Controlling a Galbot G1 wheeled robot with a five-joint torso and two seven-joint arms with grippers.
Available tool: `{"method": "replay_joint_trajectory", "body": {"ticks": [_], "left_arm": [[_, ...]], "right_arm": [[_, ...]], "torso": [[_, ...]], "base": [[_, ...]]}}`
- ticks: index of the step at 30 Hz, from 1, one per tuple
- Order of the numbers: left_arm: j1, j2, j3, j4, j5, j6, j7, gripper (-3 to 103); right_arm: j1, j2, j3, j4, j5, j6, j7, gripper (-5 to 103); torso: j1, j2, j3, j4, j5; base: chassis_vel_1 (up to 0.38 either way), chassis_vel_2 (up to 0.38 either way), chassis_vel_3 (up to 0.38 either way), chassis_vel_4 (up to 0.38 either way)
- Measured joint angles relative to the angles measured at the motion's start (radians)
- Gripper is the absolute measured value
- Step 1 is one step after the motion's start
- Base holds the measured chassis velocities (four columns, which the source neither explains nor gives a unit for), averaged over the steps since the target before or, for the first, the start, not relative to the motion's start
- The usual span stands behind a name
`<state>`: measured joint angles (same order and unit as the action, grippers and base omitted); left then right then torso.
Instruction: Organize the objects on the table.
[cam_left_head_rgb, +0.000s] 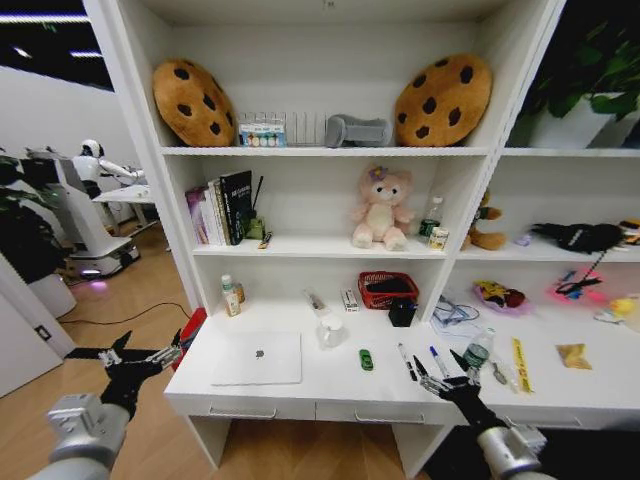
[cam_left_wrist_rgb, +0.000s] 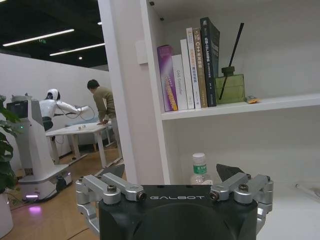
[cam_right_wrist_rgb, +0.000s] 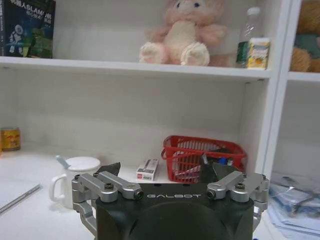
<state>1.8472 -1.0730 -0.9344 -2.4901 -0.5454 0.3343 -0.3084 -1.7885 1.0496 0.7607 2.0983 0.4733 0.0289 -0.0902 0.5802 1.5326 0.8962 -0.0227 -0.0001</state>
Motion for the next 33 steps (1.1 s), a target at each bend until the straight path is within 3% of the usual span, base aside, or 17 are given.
{"method": "replay_joint_trajectory", "body": {"ticks": [5, 7, 18, 33], "left_arm": [[0.0, 0.0, 0.0, 0.0, 0.0, 0.0, 0.0, 100], [0.0, 0.0, 0.0, 0.0, 0.0, 0.0, 0.0, 100], [0.0, 0.0, 0.0, 0.0, 0.0, 0.0, 0.0, 100], [0.0, 0.0, 0.0, 0.0, 0.0, 0.0, 0.0, 100]], "right_arm": [[0.093, -0.061, -0.096, -0.084, 0.04, -0.071, 0.005, 100], [0.202, -0.059, -0.209, -0.174, 0.081, -0.12, 0.055, 100], [0.404, -0.045, -0.405, -0.364, 0.068, -0.117, 0.085, 100], [0.558, -0.039, -0.556, -0.494, 0.05, -0.098, 0.09, 100]], "torso": [[0.0, 0.0, 0.0, 0.0003, 0.0002], [0.0, 0.0, 0.0, -0.0001, 0.0002], [0.0, 0.0, 0.0, 0.0001, 0.0], [0.0, 0.0, 0.0, 0.0001, 0.0001]], "base": [[0.0, 0.0, 0.0, 0.0], [0.0, 0.0, 0.0, 0.0], [0.0, 0.0, 0.0, 0.0], [0.0, 0.0, 0.0, 0.0]]}}
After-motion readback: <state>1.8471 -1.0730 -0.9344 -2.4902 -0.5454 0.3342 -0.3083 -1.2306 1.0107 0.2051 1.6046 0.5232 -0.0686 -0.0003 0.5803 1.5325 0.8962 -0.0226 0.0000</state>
